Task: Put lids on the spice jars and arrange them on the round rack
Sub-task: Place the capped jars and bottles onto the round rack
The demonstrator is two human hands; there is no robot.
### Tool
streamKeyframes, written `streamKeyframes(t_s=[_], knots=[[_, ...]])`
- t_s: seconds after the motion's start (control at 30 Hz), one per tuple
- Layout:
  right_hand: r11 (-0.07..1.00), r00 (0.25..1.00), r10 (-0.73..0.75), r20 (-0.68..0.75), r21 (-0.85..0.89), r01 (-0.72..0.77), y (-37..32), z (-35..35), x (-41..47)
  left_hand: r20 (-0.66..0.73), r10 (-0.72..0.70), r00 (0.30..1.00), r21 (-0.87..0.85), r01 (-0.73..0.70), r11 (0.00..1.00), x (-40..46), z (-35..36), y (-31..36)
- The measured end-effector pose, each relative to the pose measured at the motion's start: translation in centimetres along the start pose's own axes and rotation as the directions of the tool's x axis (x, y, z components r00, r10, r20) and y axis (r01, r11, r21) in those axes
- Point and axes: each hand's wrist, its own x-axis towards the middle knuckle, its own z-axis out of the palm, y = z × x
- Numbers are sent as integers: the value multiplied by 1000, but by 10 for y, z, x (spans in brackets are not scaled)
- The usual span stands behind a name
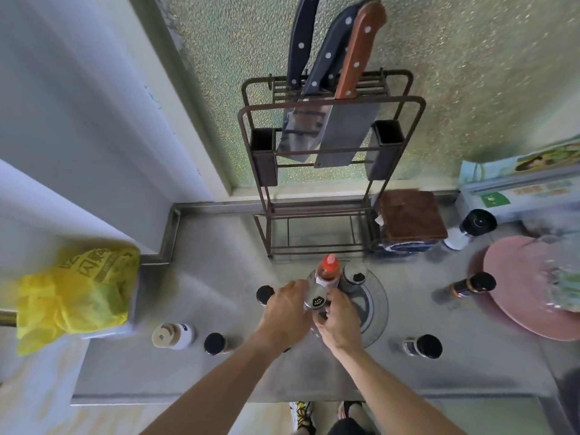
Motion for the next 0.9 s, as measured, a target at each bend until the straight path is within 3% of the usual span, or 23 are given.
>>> streamKeyframes(t_s=[0.13,0.3,0.5,0.63,0.9], knots=[[999,999,24,-31,-38,-25,6,-34,2,-235,114,965,-36,-126,991,-8,-6,26],[999,984,37,-174,-20,-41,24,-116,6,-281,338,898,-28,-360,932,4,-9,104],[995,943,42,-331,-67,-68,71,-230,40,-210,419,883,-63,-440,896,45,19,195],[984,942,69,-328,-134,-118,110,-290,88,-99,394,914,-87,-402,911,80,58,234],[928,1000,29,-11,-370,-31,164,-324,186,199,360,912,12,-369,929,145,132,277]])
